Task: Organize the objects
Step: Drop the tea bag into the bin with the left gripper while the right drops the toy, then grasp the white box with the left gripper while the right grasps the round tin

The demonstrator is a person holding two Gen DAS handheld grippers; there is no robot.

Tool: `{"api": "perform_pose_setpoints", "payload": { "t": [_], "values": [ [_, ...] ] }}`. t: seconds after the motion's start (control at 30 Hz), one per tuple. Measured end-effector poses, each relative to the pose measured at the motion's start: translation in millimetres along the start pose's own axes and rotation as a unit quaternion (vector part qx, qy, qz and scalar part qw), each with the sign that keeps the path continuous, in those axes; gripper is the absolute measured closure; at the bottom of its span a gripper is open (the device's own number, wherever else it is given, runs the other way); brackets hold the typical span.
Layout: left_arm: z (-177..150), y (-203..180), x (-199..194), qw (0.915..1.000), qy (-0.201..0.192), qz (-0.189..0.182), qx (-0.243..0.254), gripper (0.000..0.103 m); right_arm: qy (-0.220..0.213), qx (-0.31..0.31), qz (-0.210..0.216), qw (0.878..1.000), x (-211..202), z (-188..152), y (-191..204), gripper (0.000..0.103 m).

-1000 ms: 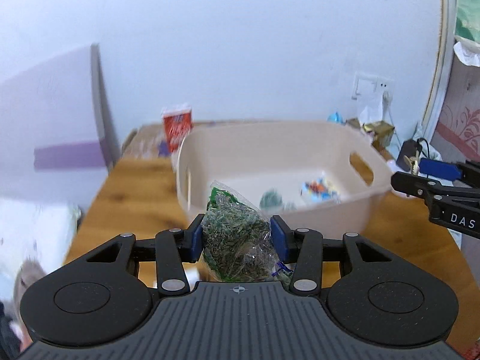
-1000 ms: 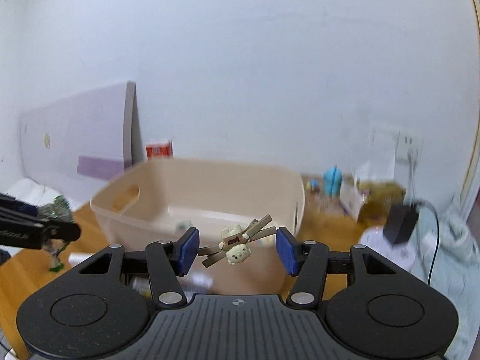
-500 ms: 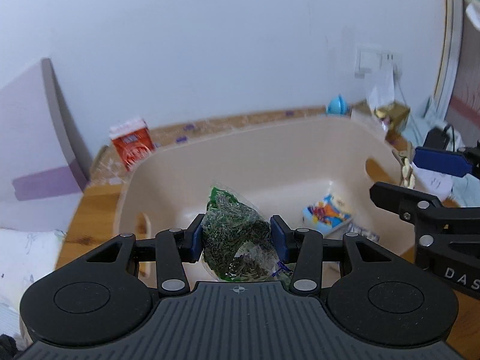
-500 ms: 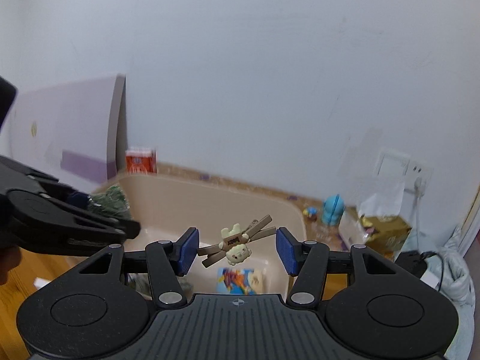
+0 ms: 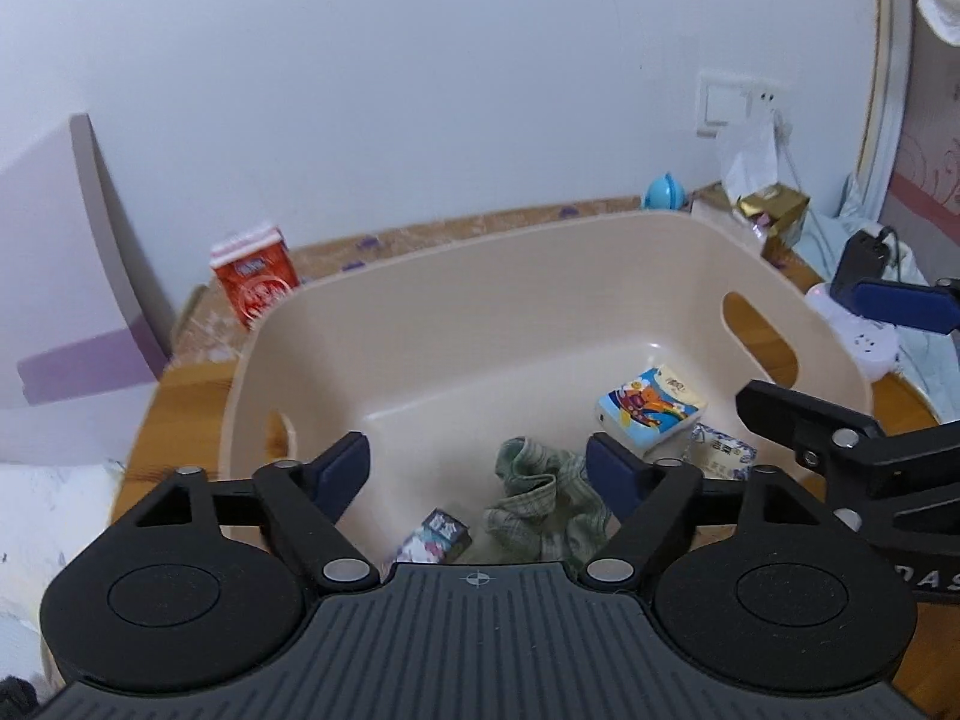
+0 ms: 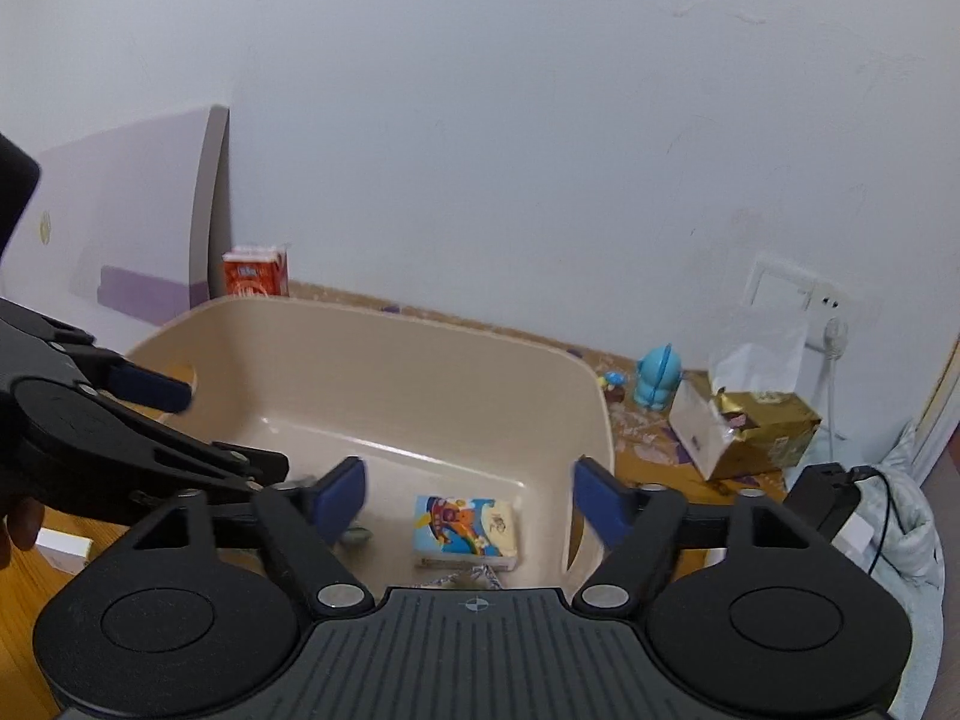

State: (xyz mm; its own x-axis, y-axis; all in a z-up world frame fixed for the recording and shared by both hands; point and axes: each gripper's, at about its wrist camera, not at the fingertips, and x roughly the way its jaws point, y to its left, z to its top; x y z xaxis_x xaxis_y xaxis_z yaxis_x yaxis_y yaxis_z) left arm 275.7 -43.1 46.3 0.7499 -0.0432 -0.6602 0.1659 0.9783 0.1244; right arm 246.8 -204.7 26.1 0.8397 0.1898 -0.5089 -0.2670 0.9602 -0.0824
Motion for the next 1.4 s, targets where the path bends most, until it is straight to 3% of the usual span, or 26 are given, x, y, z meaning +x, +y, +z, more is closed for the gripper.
{"api": "perform_pose_setpoints", "payload": {
  "t": [0.2, 0.4, 0.63, 0.77, 1.03, 1.1, 1.2, 1.37, 1.4],
  "values": [
    [-18, 21, -46, 0.9996, -0.02, 0.008, 0.018, 0.013, -0.037, 0.01, 0.012, 0.999, -43, -6, 9, 0.0],
    [-49, 47, -61, 0.9988, 0.01, 0.019, 0.045, 0.013, -0.036, 0.007, 0.036, 0.999, -68, -24, 29, 0.0],
    [-91, 79, -42, 0.996, 0.058, 0.006, 0.068, 0.013, 0.009, 0.013, 0.072, 0.997, -56, -59, 57, 0.0],
    [-107, 93, -21, 0.9936, 0.083, -0.026, 0.072, 0.013, 0.039, 0.02, 0.089, 0.995, -41, -81, 70, 0.0],
    [-129, 96, 12, 0.9881, 0.107, -0.045, 0.101, 0.013, 0.084, 0.007, 0.107, 0.991, -16, -104, 88, 0.0],
    [-132, 96, 17, 0.9882, 0.109, -0.048, 0.096, 0.02, 0.093, 0.003, 0.11, 0.99, -8, -107, 93, 0.0],
    [-131, 99, 18, 0.9893, 0.102, -0.074, 0.074, 0.045, 0.102, -0.001, 0.115, 0.988, 3, -112, 101, 0.002],
    [-130, 95, 15, 0.9889, 0.102, -0.086, 0.065, 0.087, 0.105, -0.008, 0.125, 0.987, 8, -115, 107, 0.03],
    [-131, 93, 14, 0.9889, 0.102, -0.086, 0.066, 0.088, 0.101, -0.013, 0.128, 0.987, 7, -115, 108, 0.043]
  ]
}}
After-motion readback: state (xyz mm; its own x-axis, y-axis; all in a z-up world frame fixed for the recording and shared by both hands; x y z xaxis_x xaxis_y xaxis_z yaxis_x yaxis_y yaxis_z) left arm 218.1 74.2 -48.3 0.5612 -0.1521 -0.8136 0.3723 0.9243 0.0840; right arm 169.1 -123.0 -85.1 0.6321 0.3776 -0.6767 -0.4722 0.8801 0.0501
